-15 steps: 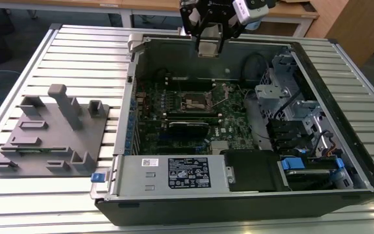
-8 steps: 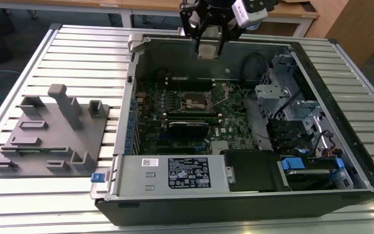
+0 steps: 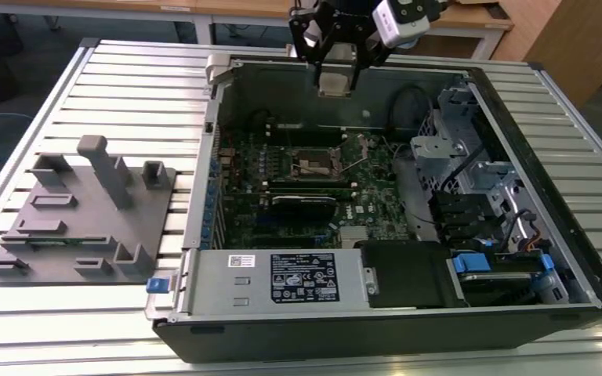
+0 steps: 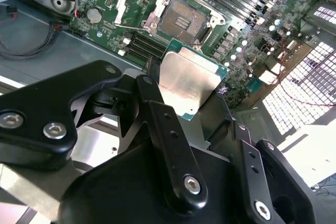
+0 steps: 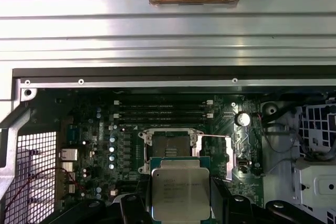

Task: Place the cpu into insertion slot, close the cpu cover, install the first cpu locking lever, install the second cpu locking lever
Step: 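Place the cpu into insertion slot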

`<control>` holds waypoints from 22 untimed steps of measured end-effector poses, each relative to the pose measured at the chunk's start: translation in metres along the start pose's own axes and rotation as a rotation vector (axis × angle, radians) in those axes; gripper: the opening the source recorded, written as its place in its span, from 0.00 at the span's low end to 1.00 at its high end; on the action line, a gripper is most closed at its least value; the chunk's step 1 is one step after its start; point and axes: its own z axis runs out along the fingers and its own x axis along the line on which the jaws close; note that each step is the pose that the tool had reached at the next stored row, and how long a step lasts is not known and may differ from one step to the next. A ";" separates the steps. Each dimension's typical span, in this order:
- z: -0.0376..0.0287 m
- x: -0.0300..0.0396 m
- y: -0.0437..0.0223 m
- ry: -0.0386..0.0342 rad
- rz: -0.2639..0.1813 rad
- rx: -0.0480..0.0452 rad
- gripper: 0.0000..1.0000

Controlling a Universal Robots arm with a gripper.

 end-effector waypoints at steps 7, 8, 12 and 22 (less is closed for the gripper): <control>0.0015 0.0000 -0.0002 0.0000 0.000 -0.0004 0.54; 0.0016 0.0000 -0.0002 0.0000 0.000 -0.0008 0.54; 0.0024 0.0000 -0.0002 -0.0002 0.000 -0.0016 0.54; 0.0075 0.0000 -0.0007 -0.0001 0.000 -0.0013 0.54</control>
